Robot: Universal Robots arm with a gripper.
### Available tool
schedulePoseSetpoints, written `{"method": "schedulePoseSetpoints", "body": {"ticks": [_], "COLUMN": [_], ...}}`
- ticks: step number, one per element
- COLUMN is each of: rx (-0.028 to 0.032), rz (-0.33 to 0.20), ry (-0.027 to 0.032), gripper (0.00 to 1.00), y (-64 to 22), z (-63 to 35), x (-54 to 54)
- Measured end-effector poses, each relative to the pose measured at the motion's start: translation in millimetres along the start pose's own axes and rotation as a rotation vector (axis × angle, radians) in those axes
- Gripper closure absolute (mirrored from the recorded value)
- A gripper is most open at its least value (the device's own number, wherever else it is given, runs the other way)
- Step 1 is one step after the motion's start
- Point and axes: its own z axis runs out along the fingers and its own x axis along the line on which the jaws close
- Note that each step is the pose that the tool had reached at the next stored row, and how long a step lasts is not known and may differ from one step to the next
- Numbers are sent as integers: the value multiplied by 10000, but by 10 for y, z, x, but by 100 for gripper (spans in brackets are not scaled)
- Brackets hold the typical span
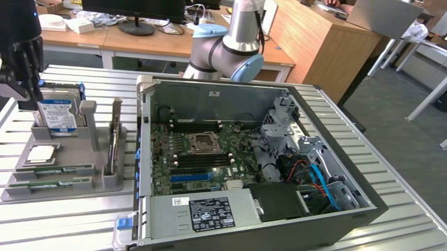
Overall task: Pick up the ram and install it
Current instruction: 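Pick up the ram and move it above insertion slot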
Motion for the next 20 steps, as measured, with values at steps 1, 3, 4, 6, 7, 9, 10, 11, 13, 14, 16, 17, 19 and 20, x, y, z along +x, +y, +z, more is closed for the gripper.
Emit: {"method": "schedulePoseSetpoints", "body": {"ticks": [1,3,4,6,7,9,10,11,13,14,16,17,19,20], "rx": [0,-1,-1,0,0,0,0,1,0,0,0,0,0,0], "rz": [0,0,1,0,0,0,0,0,0,0,0,1,0,1], "ry": [0,0,1,0,0,0,0,0,0,0,0,0,0,0], "gripper": [70,70,70,70,70,70,70,70,70,70,70,70,70,70], "y": [-1,-2,-3,-4,-5,-6,-7,-7,-8,-9,-10,-11,-13,-13], "z": [18,50,66,97,112,140,153,166,193,209,245,263,296,312], "x": [0,1,1,2,3,3,3,3,4,5,6,6,7,7]}}
